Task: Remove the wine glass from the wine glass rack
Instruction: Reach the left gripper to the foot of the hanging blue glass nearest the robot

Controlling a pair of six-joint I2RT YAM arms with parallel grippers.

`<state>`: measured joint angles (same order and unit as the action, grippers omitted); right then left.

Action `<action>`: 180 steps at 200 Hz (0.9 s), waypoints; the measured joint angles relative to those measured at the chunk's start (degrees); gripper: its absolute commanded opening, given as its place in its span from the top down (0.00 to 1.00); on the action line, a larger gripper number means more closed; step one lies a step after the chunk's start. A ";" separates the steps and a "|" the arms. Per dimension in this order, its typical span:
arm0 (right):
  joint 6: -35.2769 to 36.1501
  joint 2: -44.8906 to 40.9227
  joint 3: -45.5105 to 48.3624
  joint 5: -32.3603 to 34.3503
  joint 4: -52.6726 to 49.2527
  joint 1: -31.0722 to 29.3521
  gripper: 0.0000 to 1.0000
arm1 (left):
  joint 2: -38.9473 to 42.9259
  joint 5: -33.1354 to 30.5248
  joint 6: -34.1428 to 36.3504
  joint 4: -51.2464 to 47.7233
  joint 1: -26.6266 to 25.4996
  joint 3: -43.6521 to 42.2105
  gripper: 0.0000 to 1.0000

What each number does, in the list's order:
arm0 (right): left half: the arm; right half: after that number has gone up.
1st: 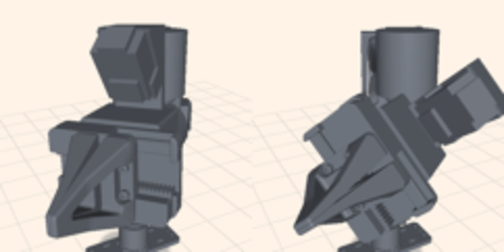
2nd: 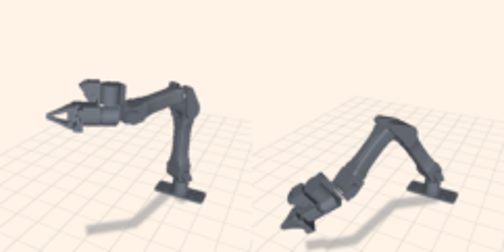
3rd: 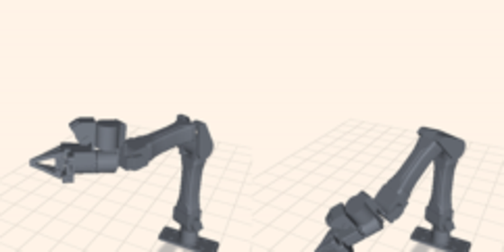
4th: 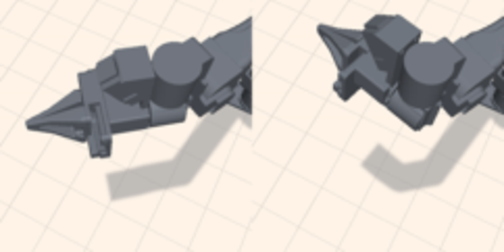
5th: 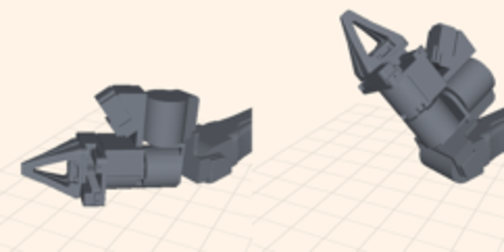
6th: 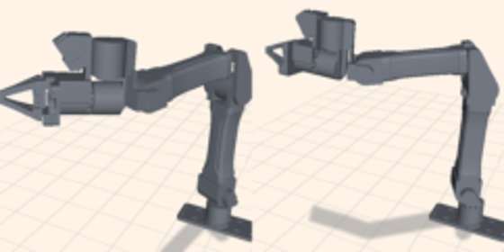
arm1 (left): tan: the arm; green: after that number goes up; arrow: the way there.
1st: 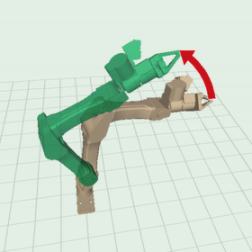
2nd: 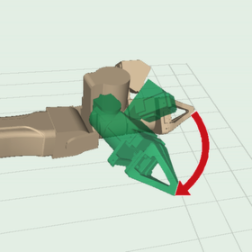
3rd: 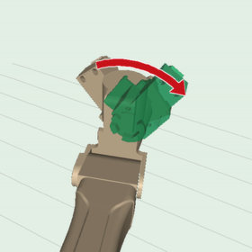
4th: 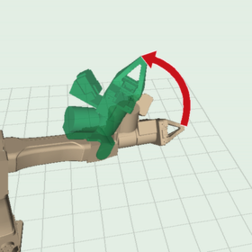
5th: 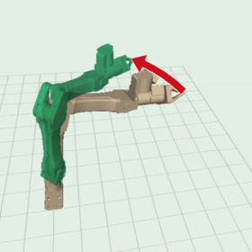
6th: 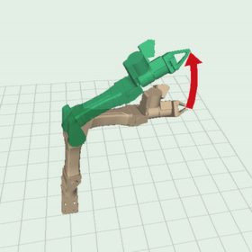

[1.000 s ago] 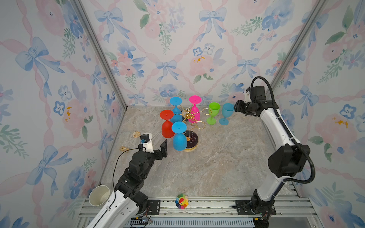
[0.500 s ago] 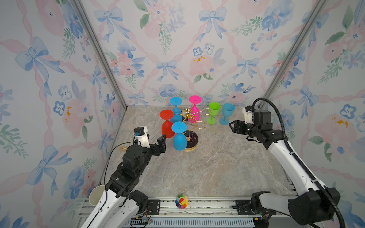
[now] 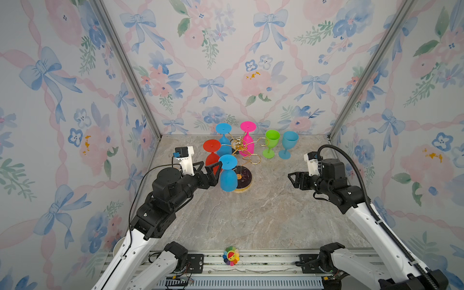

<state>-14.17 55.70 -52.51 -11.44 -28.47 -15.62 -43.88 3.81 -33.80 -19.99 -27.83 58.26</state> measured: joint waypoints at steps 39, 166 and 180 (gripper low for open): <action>-0.52 -3.85 1.03 0.02 -0.61 -0.26 0.26 | -2.27 3.28 -2.47 -0.96 2.64 0.20 0.13; -2.14 -7.06 2.38 0.07 -1.81 -0.37 0.26 | -9.75 19.21 -8.39 -0.94 9.51 0.85 0.26; -2.14 -7.06 2.40 0.07 -1.88 -0.37 0.25 | -10.21 20.20 -8.55 -0.94 9.55 0.87 0.27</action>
<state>-16.32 48.64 -50.11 -11.38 -30.35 -15.99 -54.08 24.01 -42.35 -20.93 -18.28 59.13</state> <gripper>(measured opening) 0.745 0.741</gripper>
